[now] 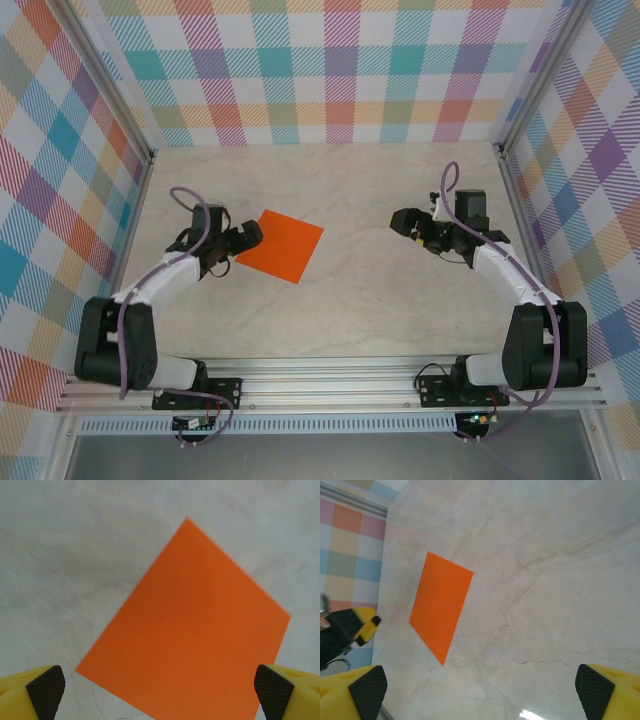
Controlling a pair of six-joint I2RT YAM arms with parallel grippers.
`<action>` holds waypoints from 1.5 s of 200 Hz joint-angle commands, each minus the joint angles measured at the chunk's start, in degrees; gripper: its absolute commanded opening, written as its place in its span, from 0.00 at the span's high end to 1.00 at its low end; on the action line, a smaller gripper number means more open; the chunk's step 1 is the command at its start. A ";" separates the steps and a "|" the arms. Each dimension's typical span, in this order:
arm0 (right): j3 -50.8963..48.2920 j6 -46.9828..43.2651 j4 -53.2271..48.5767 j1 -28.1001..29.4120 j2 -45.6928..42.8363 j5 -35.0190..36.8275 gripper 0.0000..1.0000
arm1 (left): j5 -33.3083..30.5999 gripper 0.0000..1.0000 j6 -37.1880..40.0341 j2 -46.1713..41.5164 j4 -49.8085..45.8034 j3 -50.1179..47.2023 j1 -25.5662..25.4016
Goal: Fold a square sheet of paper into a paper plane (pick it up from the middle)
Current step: Move the square sheet of paper to the center of the table.
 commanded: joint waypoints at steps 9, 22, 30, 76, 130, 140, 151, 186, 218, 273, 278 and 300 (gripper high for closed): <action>0.78 1.37 -1.23 4.65 0.48 -1.25 0.00 | 0.62 0.00 1.49 10.83 -9.59 9.80 -4.57; 0.74 2.07 -0.96 5.71 0.82 -1.13 0.00 | 0.63 0.00 1.17 15.30 -9.94 12.43 -5.69; 0.45 2.52 -0.93 6.07 0.80 -1.06 0.00 | 0.34 0.00 1.15 17.61 -10.19 13.86 -6.18; -1.63 1.76 -2.89 6.41 0.40 0.54 0.00 | 0.42 0.00 -0.91 24.80 -12.42 17.32 -10.74; -2.20 -0.04 -8.04 6.41 1.01 7.66 0.00 | 1.56 0.00 -14.93 22.90 -10.87 10.93 -17.90; -2.03 -0.01 -8.69 6.40 1.35 8.50 0.00 | 1.00 0.00 -17.62 21.80 -10.84 10.00 -19.75; -1.70 0.18 -9.46 6.44 1.90 9.21 0.00 | -0.61 0.00 -20.85 20.25 -11.33 9.32 -21.85; -2.60 1.62 -9.42 6.46 3.21 7.39 0.00 | -0.95 0.00 -30.79 15.42 -6.39 5.99 -29.01; -3.50 2.87 -9.05 6.47 2.22 5.60 0.00 | -4.67 0.00 -33.15 10.30 -5.35 6.14 -32.41; 0.17 5.85 -7.00 10.16 2.38 1.33 0.10 | -20.24 0.00 -31.75 -7.64 -15.20 2.10 -31.33; 0.89 5.95 -6.93 11.07 2.96 1.58 0.11 | -20.90 0.00 -31.75 -9.38 -15.38 0.93 -30.84; 5.28 7.13 -7.08 15.66 7.63 2.60 0.14 | -22.84 0.00 -31.45 -16.50 -15.30 -4.49 -28.42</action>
